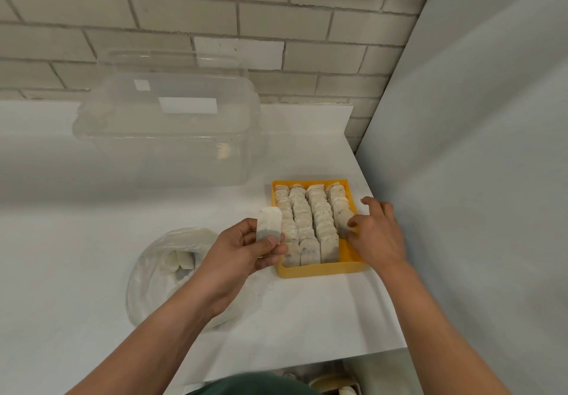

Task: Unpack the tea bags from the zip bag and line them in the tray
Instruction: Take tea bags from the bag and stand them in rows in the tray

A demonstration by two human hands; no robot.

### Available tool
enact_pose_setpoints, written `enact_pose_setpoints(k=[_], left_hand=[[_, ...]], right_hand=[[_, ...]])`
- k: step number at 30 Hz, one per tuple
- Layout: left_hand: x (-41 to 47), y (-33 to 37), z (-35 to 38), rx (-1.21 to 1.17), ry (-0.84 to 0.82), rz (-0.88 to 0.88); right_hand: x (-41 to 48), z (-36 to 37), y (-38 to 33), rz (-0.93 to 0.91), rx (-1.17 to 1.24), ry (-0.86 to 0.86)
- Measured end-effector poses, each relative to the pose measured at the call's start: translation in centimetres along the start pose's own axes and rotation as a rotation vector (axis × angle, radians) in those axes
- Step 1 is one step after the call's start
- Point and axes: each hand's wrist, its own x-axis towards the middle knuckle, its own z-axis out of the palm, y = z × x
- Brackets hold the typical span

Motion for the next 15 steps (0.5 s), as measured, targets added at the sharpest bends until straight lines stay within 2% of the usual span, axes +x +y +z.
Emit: enact_pose_setpoints(k=[5,8,10,12,15], left_hand=[[-0.1,-0.1,0.1,-0.045,-0.008,0.007],[0.0,-0.1,0.0,-0.029,-0.005,0.034],[0.1,-0.3,0.1,0.03,0.007,0.072],[0.4,-0.5,0.3,0.113,0.017,0.119],[0.6,-0.7,0.9,0.229,0.024,0.177]], right_hand=[[0.0,-0.1,-0.6,0.009,-0.047,-0.114],[-0.4,-0.8,-0.7,0.006,0.05,-0.046],[-1.0,-1.9,-1.3,-0.02,0.272,0.106],[-1.7,-3.9,-2.6,-0.058,0.604,0.182],[-3.0,-7.3,-5.0,-0.145,0.992,0.004]])
